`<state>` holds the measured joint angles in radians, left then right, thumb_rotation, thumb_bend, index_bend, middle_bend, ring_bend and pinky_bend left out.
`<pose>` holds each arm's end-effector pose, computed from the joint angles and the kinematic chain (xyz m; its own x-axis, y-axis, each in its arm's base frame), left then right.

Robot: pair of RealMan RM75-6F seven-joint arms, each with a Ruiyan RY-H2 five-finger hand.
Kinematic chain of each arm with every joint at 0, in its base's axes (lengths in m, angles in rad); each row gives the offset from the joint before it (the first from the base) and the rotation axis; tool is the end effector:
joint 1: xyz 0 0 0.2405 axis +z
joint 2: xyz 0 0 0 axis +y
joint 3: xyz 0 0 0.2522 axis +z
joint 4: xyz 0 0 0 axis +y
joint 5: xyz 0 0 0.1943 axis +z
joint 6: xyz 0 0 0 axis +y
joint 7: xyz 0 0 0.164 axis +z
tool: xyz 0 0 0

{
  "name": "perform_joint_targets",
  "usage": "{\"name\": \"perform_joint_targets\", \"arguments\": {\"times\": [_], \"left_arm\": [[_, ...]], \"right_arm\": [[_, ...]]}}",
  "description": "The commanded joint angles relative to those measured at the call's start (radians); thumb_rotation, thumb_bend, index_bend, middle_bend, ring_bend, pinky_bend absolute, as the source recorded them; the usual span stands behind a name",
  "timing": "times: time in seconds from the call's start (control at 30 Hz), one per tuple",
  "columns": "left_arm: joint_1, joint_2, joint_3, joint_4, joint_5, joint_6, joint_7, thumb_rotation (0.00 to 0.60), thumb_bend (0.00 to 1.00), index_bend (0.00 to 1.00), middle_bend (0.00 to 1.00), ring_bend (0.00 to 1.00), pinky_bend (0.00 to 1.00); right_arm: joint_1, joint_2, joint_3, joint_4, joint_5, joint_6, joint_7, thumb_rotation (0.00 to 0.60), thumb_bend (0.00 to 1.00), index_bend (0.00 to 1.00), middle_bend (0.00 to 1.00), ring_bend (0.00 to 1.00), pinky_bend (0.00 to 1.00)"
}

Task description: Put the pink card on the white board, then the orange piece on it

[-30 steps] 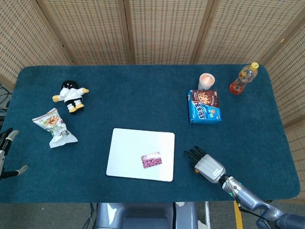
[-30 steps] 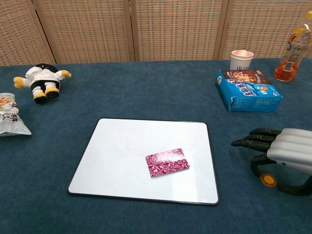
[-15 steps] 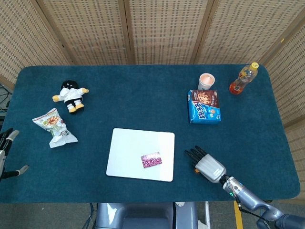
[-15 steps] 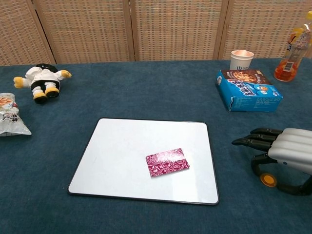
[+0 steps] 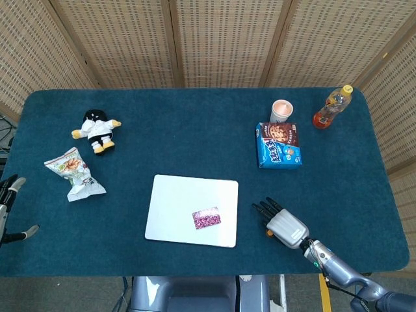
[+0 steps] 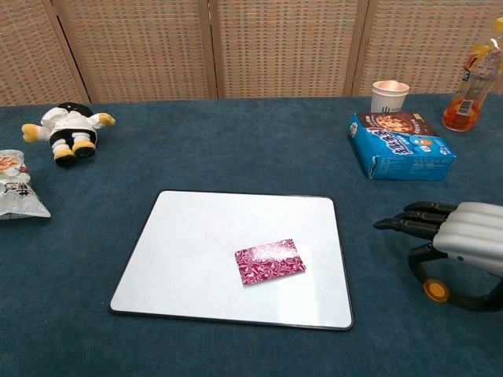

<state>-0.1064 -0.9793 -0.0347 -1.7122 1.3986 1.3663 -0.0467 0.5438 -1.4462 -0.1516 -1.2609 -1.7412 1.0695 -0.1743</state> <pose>-0.3105 0.2002 0.1928 0.3710 0.1198 0.9209 0.9213 0.0766 -0.3812 -0.2440 -0.2640 -0.0044 0.7800 -0.1649 0.6037 -0.5306 -0.6857 0.4983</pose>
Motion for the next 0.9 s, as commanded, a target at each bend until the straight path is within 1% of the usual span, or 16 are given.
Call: {"name": "perform_joint_targets", "arguments": {"times": [0.03, 0.27, 0.47, 0.6, 0.73, 0.9], "left_arm": [[0.0, 0.0, 0.0, -0.001, 0.0, 0.0, 0.0, 0.6, 0.0, 0.0, 0.0, 0.0, 0.0], [-0.001, 0.0, -0.001, -0.001, -0.002, -0.002, 0.001, 0.6, 0.0, 0.0, 0.0, 0.0, 0.0], [-0.002, 0.002, 0.0, -0.003, -0.002, -0.004, -0.001, 0.6, 0.0, 0.0, 0.0, 0.0, 0.0], [-0.001, 0.004, 0.0, -0.005, -0.001, -0.003, -0.003, 0.6, 0.0, 0.0, 0.0, 0.0, 0.0], [-0.002, 0.005, 0.0, -0.005, 0.0, -0.003, -0.004, 0.6, 0.0, 0.0, 0.0, 0.0, 0.0], [-0.005, 0.005, -0.002, -0.001, -0.006, -0.011, -0.01, 0.6, 0.0, 0.0, 0.0, 0.0, 0.0]], "right_arm": [[0.0, 0.0, 0.0, 0.0, 0.001, -0.001, 0.0, 0.6, 0.39, 0.63, 0.01, 0.0, 0.01], [0.001, 0.007, 0.006, -0.009, -0.001, 0.006, 0.001, 0.6, 0.39, 0.63, 0.01, 0.0, 0.01], [0.012, 0.034, 0.023, -0.055, -0.002, 0.015, -0.005, 0.6, 0.39, 0.63, 0.01, 0.0, 0.01], [0.035, 0.064, 0.051, -0.13, 0.012, -0.006, -0.031, 0.6, 0.39, 0.63, 0.01, 0.0, 0.01], [0.066, 0.083, 0.091, -0.21, 0.045, -0.047, -0.079, 0.6, 0.39, 0.63, 0.02, 0.0, 0.01], [0.116, 0.072, 0.158, -0.305, 0.142, -0.143, -0.161, 0.6, 0.39, 0.63, 0.03, 0.0, 0.01]]}}
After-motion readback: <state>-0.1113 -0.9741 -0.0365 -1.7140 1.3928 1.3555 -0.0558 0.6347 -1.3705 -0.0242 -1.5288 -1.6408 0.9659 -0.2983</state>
